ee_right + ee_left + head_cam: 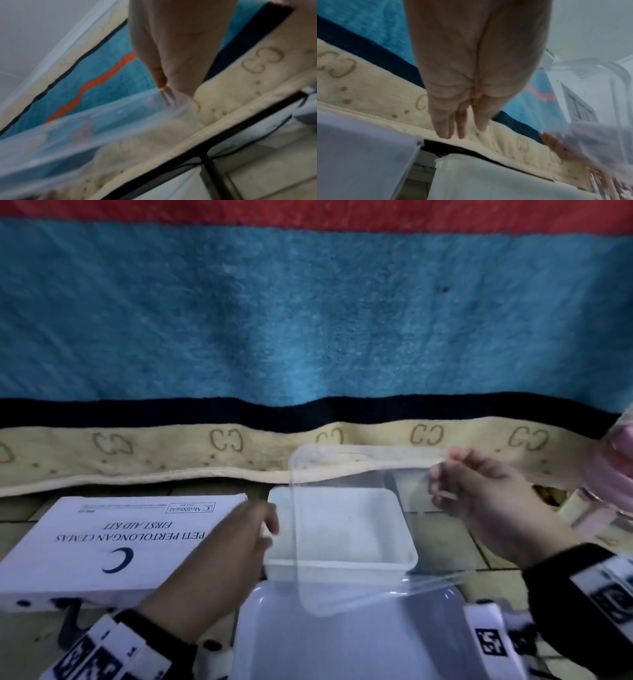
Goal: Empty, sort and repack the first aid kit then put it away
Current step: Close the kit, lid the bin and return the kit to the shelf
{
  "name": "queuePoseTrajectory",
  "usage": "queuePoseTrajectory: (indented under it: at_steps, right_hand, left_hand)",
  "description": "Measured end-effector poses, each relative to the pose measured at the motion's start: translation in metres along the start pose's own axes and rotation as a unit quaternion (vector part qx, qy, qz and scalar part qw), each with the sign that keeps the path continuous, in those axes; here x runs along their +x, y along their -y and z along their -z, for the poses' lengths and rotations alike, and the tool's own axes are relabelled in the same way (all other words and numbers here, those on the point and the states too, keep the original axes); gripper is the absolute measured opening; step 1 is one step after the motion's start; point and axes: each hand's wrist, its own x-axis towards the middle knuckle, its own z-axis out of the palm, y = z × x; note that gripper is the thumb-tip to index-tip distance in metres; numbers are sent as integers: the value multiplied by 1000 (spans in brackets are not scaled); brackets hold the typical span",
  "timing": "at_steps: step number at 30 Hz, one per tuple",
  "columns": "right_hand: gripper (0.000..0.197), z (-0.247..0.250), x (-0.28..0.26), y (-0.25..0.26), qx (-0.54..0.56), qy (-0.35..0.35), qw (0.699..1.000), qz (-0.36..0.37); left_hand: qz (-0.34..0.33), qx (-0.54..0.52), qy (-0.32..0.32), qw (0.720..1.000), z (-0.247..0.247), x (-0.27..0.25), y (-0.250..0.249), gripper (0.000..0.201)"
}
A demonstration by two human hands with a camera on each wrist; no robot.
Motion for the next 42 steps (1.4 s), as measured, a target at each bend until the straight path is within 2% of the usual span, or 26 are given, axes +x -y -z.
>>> queuePoseTrajectory:
  at_steps: [2,4,7,11,14,19,24,28,30,33,35,37,39,40,42]
  right_hand:
    - [22,-7,13,-18,-44,-30,997,-57]
    - [30,-11,23,-35,-113,-61,988,-88]
    - [28,-13,39,-56,-208,-94,969,-95]
    - [15,-14,50,-64,-307,-118,941,-78]
    - [15,-14,51,-62,-376,-104,918,-72]
    - [20,-16,51,-56,-417,-65,901,-102]
    - [13,-20,52,-56,-430,-65,896,-89]
    - [10,-24,59,-57,-448,-79,888,-72]
    - [17,-24,62,-58,-465,-81,880,-58]
    - [24,-28,60,-56,-541,-68,838,-30]
    - [30,-31,55,-50,-595,-30,803,-11]
    - [54,-31,51,-41,-648,63,759,-15]
    - [88,-28,47,-29,-711,180,678,-50]
    - [98,-27,45,-24,-729,218,646,-66]
    - [103,-24,43,-19,-733,247,629,-81]
  left_hand:
    - [39,32,-111,993,13,6,-10,10]
    - [73,88,-132,985,18,14,-15,11]
    - [137,175,-59,973,13,21,-14,31]
    - [152,233,20,960,6,27,-11,30]
    - [163,239,29,957,2,28,-9,25]
    - [170,246,79,951,5,28,-9,30]
    - [178,280,76,940,5,31,-12,20]
    - [171,321,84,928,0,33,-17,37]
    - [166,335,101,922,-1,34,-19,47]
    - [147,357,124,914,-1,37,-23,57]
    - [139,359,149,911,2,42,-23,66]
    - [142,359,169,907,4,47,-22,69]
    - [137,371,179,901,4,50,-21,65]
    - [132,381,179,897,3,51,-21,63]
    - [129,386,171,897,3,51,-19,61]
